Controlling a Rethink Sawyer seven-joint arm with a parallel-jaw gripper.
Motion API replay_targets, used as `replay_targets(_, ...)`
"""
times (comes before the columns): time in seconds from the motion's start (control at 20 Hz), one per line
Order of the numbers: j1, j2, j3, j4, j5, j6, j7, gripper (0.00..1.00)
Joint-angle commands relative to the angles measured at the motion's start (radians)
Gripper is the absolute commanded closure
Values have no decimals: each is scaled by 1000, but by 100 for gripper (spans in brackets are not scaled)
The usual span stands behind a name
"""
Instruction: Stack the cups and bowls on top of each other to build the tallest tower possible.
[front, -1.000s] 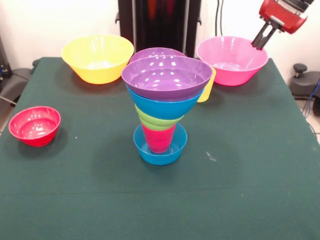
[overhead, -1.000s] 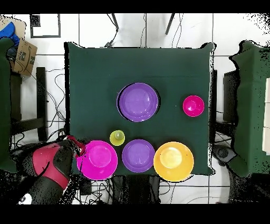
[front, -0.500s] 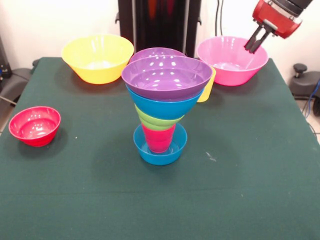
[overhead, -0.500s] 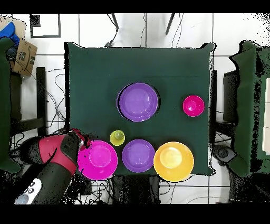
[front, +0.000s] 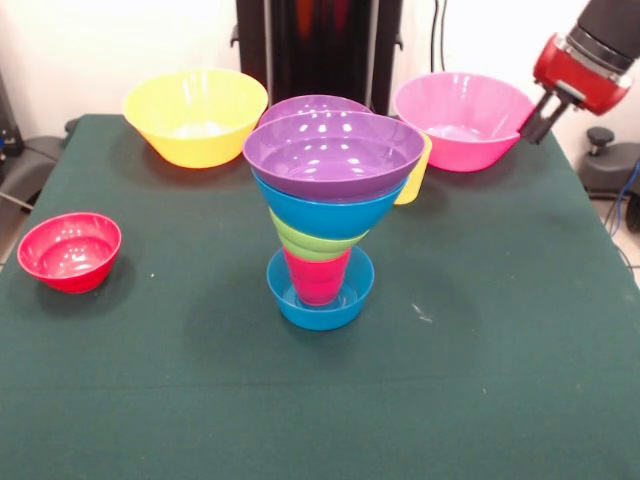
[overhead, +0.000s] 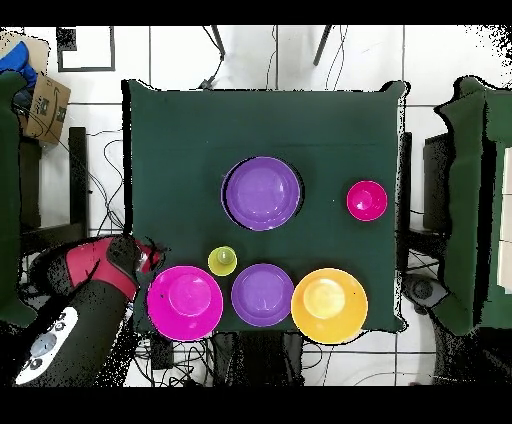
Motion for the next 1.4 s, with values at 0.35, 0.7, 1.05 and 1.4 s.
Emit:
replay_targets(0.35,-62,34,267,-62,-88,57,-102,0)
replay_targets(0.7,-33,18,237,-122,-125,237,-102,0)
replay_targets(1.05,-47,-12,253,-166,-142,356,-93,0)
replay_targets(1.4,-40,-38,264,-136,-166,394,-93,0)
